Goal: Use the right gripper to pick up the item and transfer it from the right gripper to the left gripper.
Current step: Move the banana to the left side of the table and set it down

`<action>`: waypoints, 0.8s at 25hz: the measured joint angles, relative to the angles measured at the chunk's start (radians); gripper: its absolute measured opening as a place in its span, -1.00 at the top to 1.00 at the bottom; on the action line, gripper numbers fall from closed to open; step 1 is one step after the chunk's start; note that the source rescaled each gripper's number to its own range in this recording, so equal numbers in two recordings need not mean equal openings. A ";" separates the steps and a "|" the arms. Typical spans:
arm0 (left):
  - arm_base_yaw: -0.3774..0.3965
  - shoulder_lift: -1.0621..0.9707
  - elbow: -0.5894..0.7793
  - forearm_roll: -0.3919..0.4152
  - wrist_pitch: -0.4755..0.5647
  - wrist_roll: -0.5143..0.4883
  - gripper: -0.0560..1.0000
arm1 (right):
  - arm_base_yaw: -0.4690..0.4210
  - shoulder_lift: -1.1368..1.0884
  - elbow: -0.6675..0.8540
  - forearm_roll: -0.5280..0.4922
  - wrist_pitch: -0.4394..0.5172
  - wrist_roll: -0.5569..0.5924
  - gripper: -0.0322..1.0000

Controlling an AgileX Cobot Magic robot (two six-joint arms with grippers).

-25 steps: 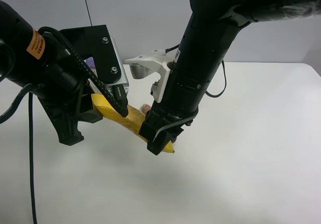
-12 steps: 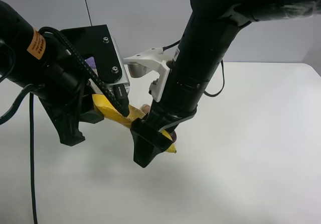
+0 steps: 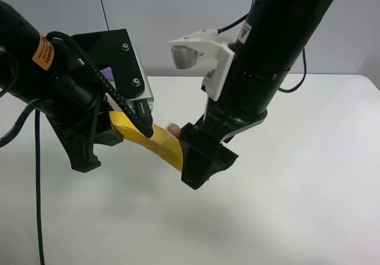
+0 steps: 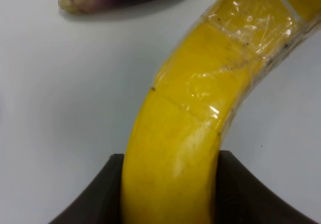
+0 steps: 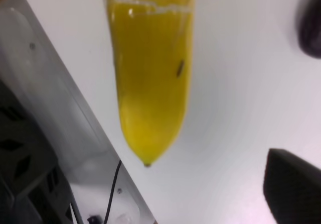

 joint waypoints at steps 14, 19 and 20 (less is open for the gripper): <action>0.000 0.000 0.000 0.000 0.000 0.000 0.87 | 0.000 -0.410 0.293 -0.021 0.006 0.052 -1.00; 0.000 0.000 0.000 -0.001 0.000 0.000 0.87 | 0.000 -0.628 0.425 -0.021 0.007 0.071 -1.00; 0.000 0.000 0.000 -0.001 0.000 0.000 0.87 | 0.000 -0.677 0.446 -0.024 0.008 0.073 -1.00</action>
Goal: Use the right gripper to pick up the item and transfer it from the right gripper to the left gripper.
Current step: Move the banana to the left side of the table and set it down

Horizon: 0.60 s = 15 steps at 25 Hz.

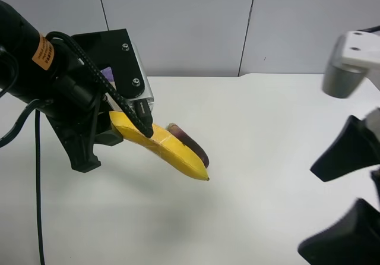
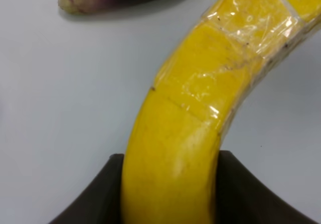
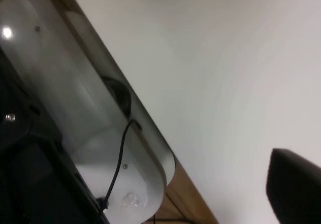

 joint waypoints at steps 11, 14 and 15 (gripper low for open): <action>0.000 0.000 0.000 0.000 0.000 0.000 0.87 | 0.000 -0.478 0.194 -0.182 -0.040 0.159 -1.00; 0.000 0.000 0.000 0.000 0.000 0.000 0.87 | 0.000 -0.559 0.222 -0.223 -0.059 0.199 -1.00; 0.000 0.000 0.000 0.000 0.000 0.000 0.87 | 0.000 -0.580 0.235 -0.232 -0.061 0.207 -1.00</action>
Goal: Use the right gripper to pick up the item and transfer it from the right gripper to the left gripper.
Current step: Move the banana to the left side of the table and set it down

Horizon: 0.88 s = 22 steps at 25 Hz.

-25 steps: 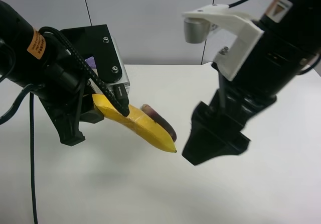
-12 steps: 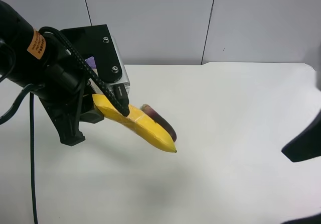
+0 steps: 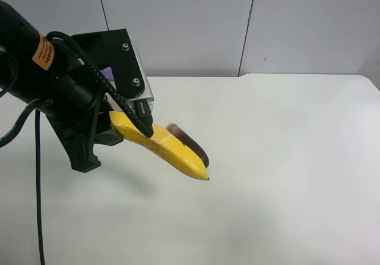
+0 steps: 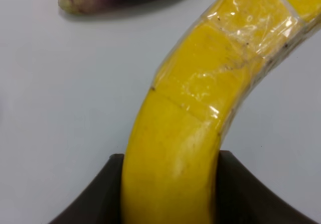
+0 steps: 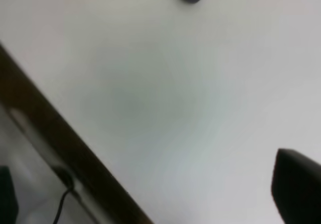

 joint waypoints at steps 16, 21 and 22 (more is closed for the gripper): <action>0.000 0.000 0.000 0.000 -0.001 -0.001 0.87 | 0.000 -0.043 0.051 -0.042 -0.077 0.076 -1.00; 0.000 0.000 0.000 0.000 -0.001 -0.001 0.87 | 0.000 -0.043 0.051 -0.042 -0.080 0.076 -1.00; 0.000 0.000 0.000 0.000 -0.001 -0.001 0.87 | 0.000 -0.044 0.051 -0.042 -0.081 0.076 -1.00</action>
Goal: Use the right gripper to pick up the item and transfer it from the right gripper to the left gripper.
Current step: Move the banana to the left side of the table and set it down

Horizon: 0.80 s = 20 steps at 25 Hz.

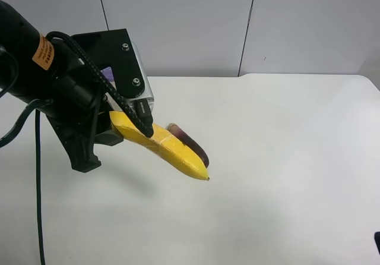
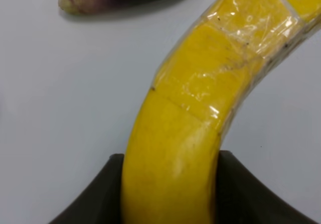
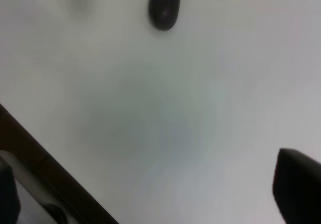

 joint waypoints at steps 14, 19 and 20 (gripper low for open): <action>0.000 0.000 0.000 -0.002 -0.075 0.000 0.87 | -0.506 -0.238 0.001 -0.002 -0.001 0.003 -1.00; 0.000 0.000 0.000 -0.005 -0.140 -0.006 0.87 | -0.560 -0.238 0.001 -0.004 -0.001 0.007 -1.00; 0.000 0.000 0.000 -0.005 -0.146 -0.008 0.87 | -0.561 -0.238 0.001 -0.004 -0.001 0.007 -1.00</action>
